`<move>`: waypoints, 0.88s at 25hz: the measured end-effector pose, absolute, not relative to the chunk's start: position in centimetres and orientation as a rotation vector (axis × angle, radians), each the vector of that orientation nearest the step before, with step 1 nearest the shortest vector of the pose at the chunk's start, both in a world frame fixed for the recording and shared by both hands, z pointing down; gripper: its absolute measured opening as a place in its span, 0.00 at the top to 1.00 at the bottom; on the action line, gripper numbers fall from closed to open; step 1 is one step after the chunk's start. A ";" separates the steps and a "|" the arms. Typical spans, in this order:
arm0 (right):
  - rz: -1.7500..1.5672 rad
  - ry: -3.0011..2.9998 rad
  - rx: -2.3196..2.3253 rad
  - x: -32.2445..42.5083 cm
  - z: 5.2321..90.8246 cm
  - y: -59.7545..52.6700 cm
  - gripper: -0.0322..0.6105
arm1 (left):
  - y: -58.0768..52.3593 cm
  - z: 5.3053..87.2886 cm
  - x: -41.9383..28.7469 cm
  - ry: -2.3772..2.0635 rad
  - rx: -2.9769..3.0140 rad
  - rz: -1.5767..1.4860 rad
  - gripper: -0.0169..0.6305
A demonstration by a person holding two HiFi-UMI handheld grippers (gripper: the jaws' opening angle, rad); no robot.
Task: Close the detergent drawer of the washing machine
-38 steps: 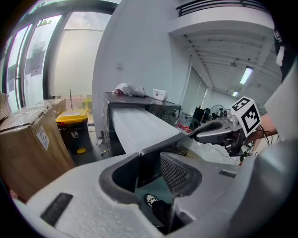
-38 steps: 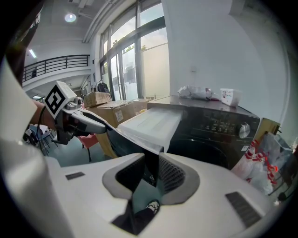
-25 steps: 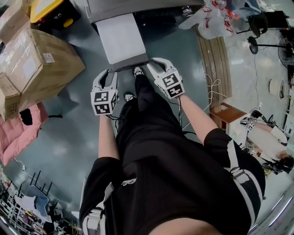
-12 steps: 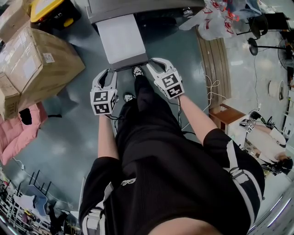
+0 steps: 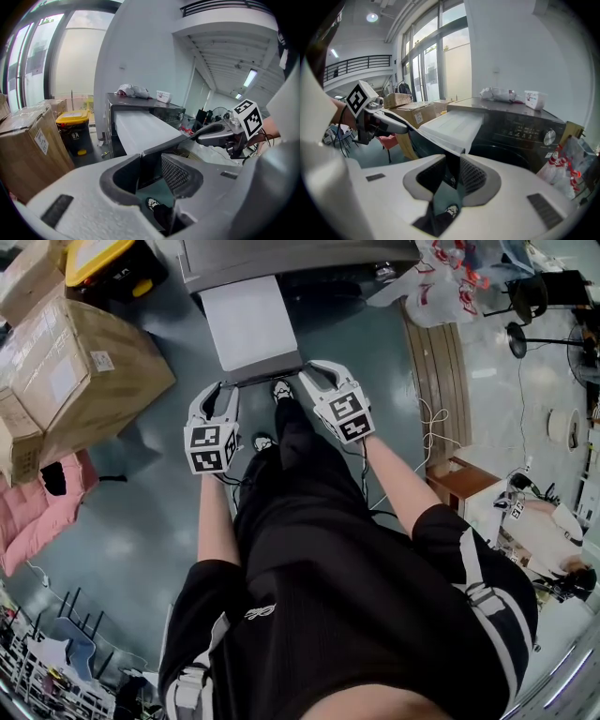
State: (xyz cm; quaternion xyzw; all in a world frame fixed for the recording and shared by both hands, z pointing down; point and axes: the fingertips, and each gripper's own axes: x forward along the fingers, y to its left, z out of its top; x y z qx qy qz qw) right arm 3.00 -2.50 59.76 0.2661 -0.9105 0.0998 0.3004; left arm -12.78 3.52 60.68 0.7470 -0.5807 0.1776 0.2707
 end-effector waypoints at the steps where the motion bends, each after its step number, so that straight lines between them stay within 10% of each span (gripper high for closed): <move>1: 0.260 -2.419 0.712 2.9 59.6 -2.7 0.79 | 3.4 60.7 -12.9 -1.562 2.012 0.479 0.75; 22: 0.283 -2.424 0.671 2.1 60.0 -4.2 0.79 | 1.9 60.7 -13.6 -1.567 1.985 0.500 0.75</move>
